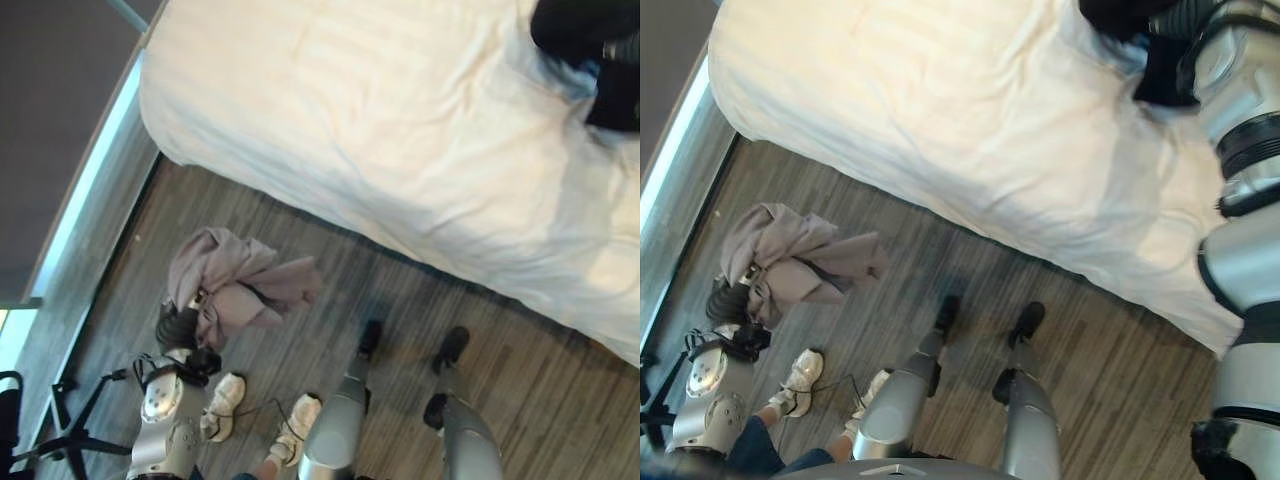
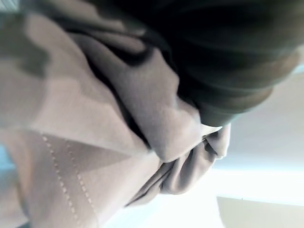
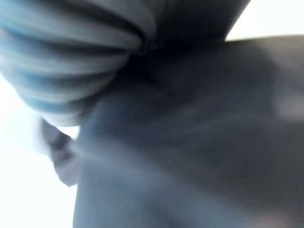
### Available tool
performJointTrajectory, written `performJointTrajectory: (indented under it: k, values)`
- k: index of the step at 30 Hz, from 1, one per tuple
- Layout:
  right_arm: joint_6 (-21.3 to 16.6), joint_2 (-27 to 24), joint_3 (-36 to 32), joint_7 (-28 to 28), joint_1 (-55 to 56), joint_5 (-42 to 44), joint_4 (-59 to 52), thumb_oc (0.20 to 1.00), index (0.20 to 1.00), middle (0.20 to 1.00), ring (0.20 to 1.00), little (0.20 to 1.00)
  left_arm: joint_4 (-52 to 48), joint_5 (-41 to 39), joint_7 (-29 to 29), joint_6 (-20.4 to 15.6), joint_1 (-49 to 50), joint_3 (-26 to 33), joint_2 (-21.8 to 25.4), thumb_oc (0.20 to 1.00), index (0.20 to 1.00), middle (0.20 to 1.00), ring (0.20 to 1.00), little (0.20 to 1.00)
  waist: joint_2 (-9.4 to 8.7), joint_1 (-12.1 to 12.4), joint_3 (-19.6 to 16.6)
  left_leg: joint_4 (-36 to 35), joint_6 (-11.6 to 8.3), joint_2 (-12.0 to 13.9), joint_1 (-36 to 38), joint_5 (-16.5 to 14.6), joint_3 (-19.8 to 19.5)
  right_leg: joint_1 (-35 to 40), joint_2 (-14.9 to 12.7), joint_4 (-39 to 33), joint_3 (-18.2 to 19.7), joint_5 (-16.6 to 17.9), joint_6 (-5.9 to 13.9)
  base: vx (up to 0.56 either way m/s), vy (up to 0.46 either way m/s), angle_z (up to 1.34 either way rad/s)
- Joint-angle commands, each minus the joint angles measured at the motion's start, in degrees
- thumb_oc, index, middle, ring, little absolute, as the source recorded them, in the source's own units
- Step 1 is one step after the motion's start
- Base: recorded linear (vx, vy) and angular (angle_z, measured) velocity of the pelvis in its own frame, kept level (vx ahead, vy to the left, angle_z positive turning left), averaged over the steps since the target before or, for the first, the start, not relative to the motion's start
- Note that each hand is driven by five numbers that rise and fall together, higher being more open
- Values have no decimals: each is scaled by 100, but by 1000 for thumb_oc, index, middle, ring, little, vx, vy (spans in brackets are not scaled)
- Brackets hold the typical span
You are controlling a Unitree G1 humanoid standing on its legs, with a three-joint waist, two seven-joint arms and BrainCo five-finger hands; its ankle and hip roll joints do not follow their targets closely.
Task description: Pick up bed clothes into laundry basket.
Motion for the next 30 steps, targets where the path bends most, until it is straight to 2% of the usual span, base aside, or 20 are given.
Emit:
performJointTrajectory:
  k: [1,2,3,4,5,7,10,17,18,24,25,30]
  values:
    - [-938,127,-1580,-175,1959,1837,-635,200,200,200,200,200,-216,232,170,-438,278,205,377,200,200,200,200,200,-366,-351,-390,-85,131,-33,488,-25,99,1016,-542,101,125,-797,675,222,81,-26]
    - [-1166,317,-3329,-8,4040,2136,-1497,200,200,200,200,200,-270,224,62,-398,502,394,310,200,200,200,200,200,-457,-591,-577,-53,209,-32,809,-163,132,1316,-578,151,144,-887,684,212,85,-28]
    - [-1134,352,-3642,5,4374,2114,-1635,200,200,200,200,200,-278,221,63,-393,487,323,404,200,200,200,200,200,-515,-499,-594,-61,216,-51,800,-132,123,1314,-596,138,135,-866,689,140,80,-5]
    - [-1223,593,-4269,104,5149,2292,-1936,200,200,200,200,200,-337,219,0,-347,567,429,296,200,200,200,200,200,-529,-668,-704,-35,257,-47,973,-236,171,1459,-602,189,187,-929,692,67,62,8]
    - [-1234,936,-4995,178,6081,2303,-2240,200,200,200,200,200,-378,243,-31,-301,609,411,298,200,200,200,200,200,-595,-685,-845,-28,305,-74,1097,-275,191,1555,-630,222,222,-946,708,131,82,9]
    - [-1237,1411,-5934,246,7207,2226,-2500,200,200,200,200,200,-394,305,-87,-214,697,640,222,200,200,200,200,200,-634,-900,-1130,-8,365,-84,1341,-404,248,1710,-651,308,336,-1019,732,112,86,-6]
    - [-1226,2158,-6620,236,8110,2248,-2509,200,200,200,200,200,-378,452,-189,-111,696,676,65,200,200,200,200,200,-675,-1146,-1462,-41,432,-89,1681,-533,391,1905,-683,378,480,-1047,769,59,64,-40]
    - [-1373,3967,-6720,100,8533,2860,-2358,200,200,200,200,200,-484,458,-271,-75,1156,980,-447,200,200,200,200,200,-596,-1462,-1768,-63,502,-74,2118,-712,973,1926,-630,351,923,-957,786,-23,26,-60]
    - [-1306,4215,-6634,130,8679,2658,-2470,200,200,200,200,200,-456,509,-320,-41,1205,995,-527,200,200,200,200,200,-561,-1532,-1832,-71,500,-69,2197,-733,1068,1968,-625,319,986,-956,774,-12,-2,-42]
    - [-1319,4738,-6239,72,8657,2801,-2230,200,200,200,200,200,-355,582,-332,-33,1109,738,-688,200,200,200,200,200,-490,-1622,-1852,-53,515,-69,2282,-762,1144,2026,-631,289,1056,-949,772,-25,-9,-16]
    - [-1315,4927,-6005,103,8613,2903,-2198,200,200,200,200,200,-357,545,-349,-24,1050,579,-773,200,200,200,200,200,-456,-1648,-1849,-39,512,-60,2301,-756,1168,2025,-625,287,1101,-942,761,-31,-10,1]
    - [-1341,5134,-5513,270,8506,3131,-2206,200,200,200,200,200,-491,588,-549,52,999,40,-867,200,200,200,200,200,-389,-1689,-1822,-16,487,-70,2311,-721,1172,2107,-652,284,1012,-940,746,-12,-14,4]
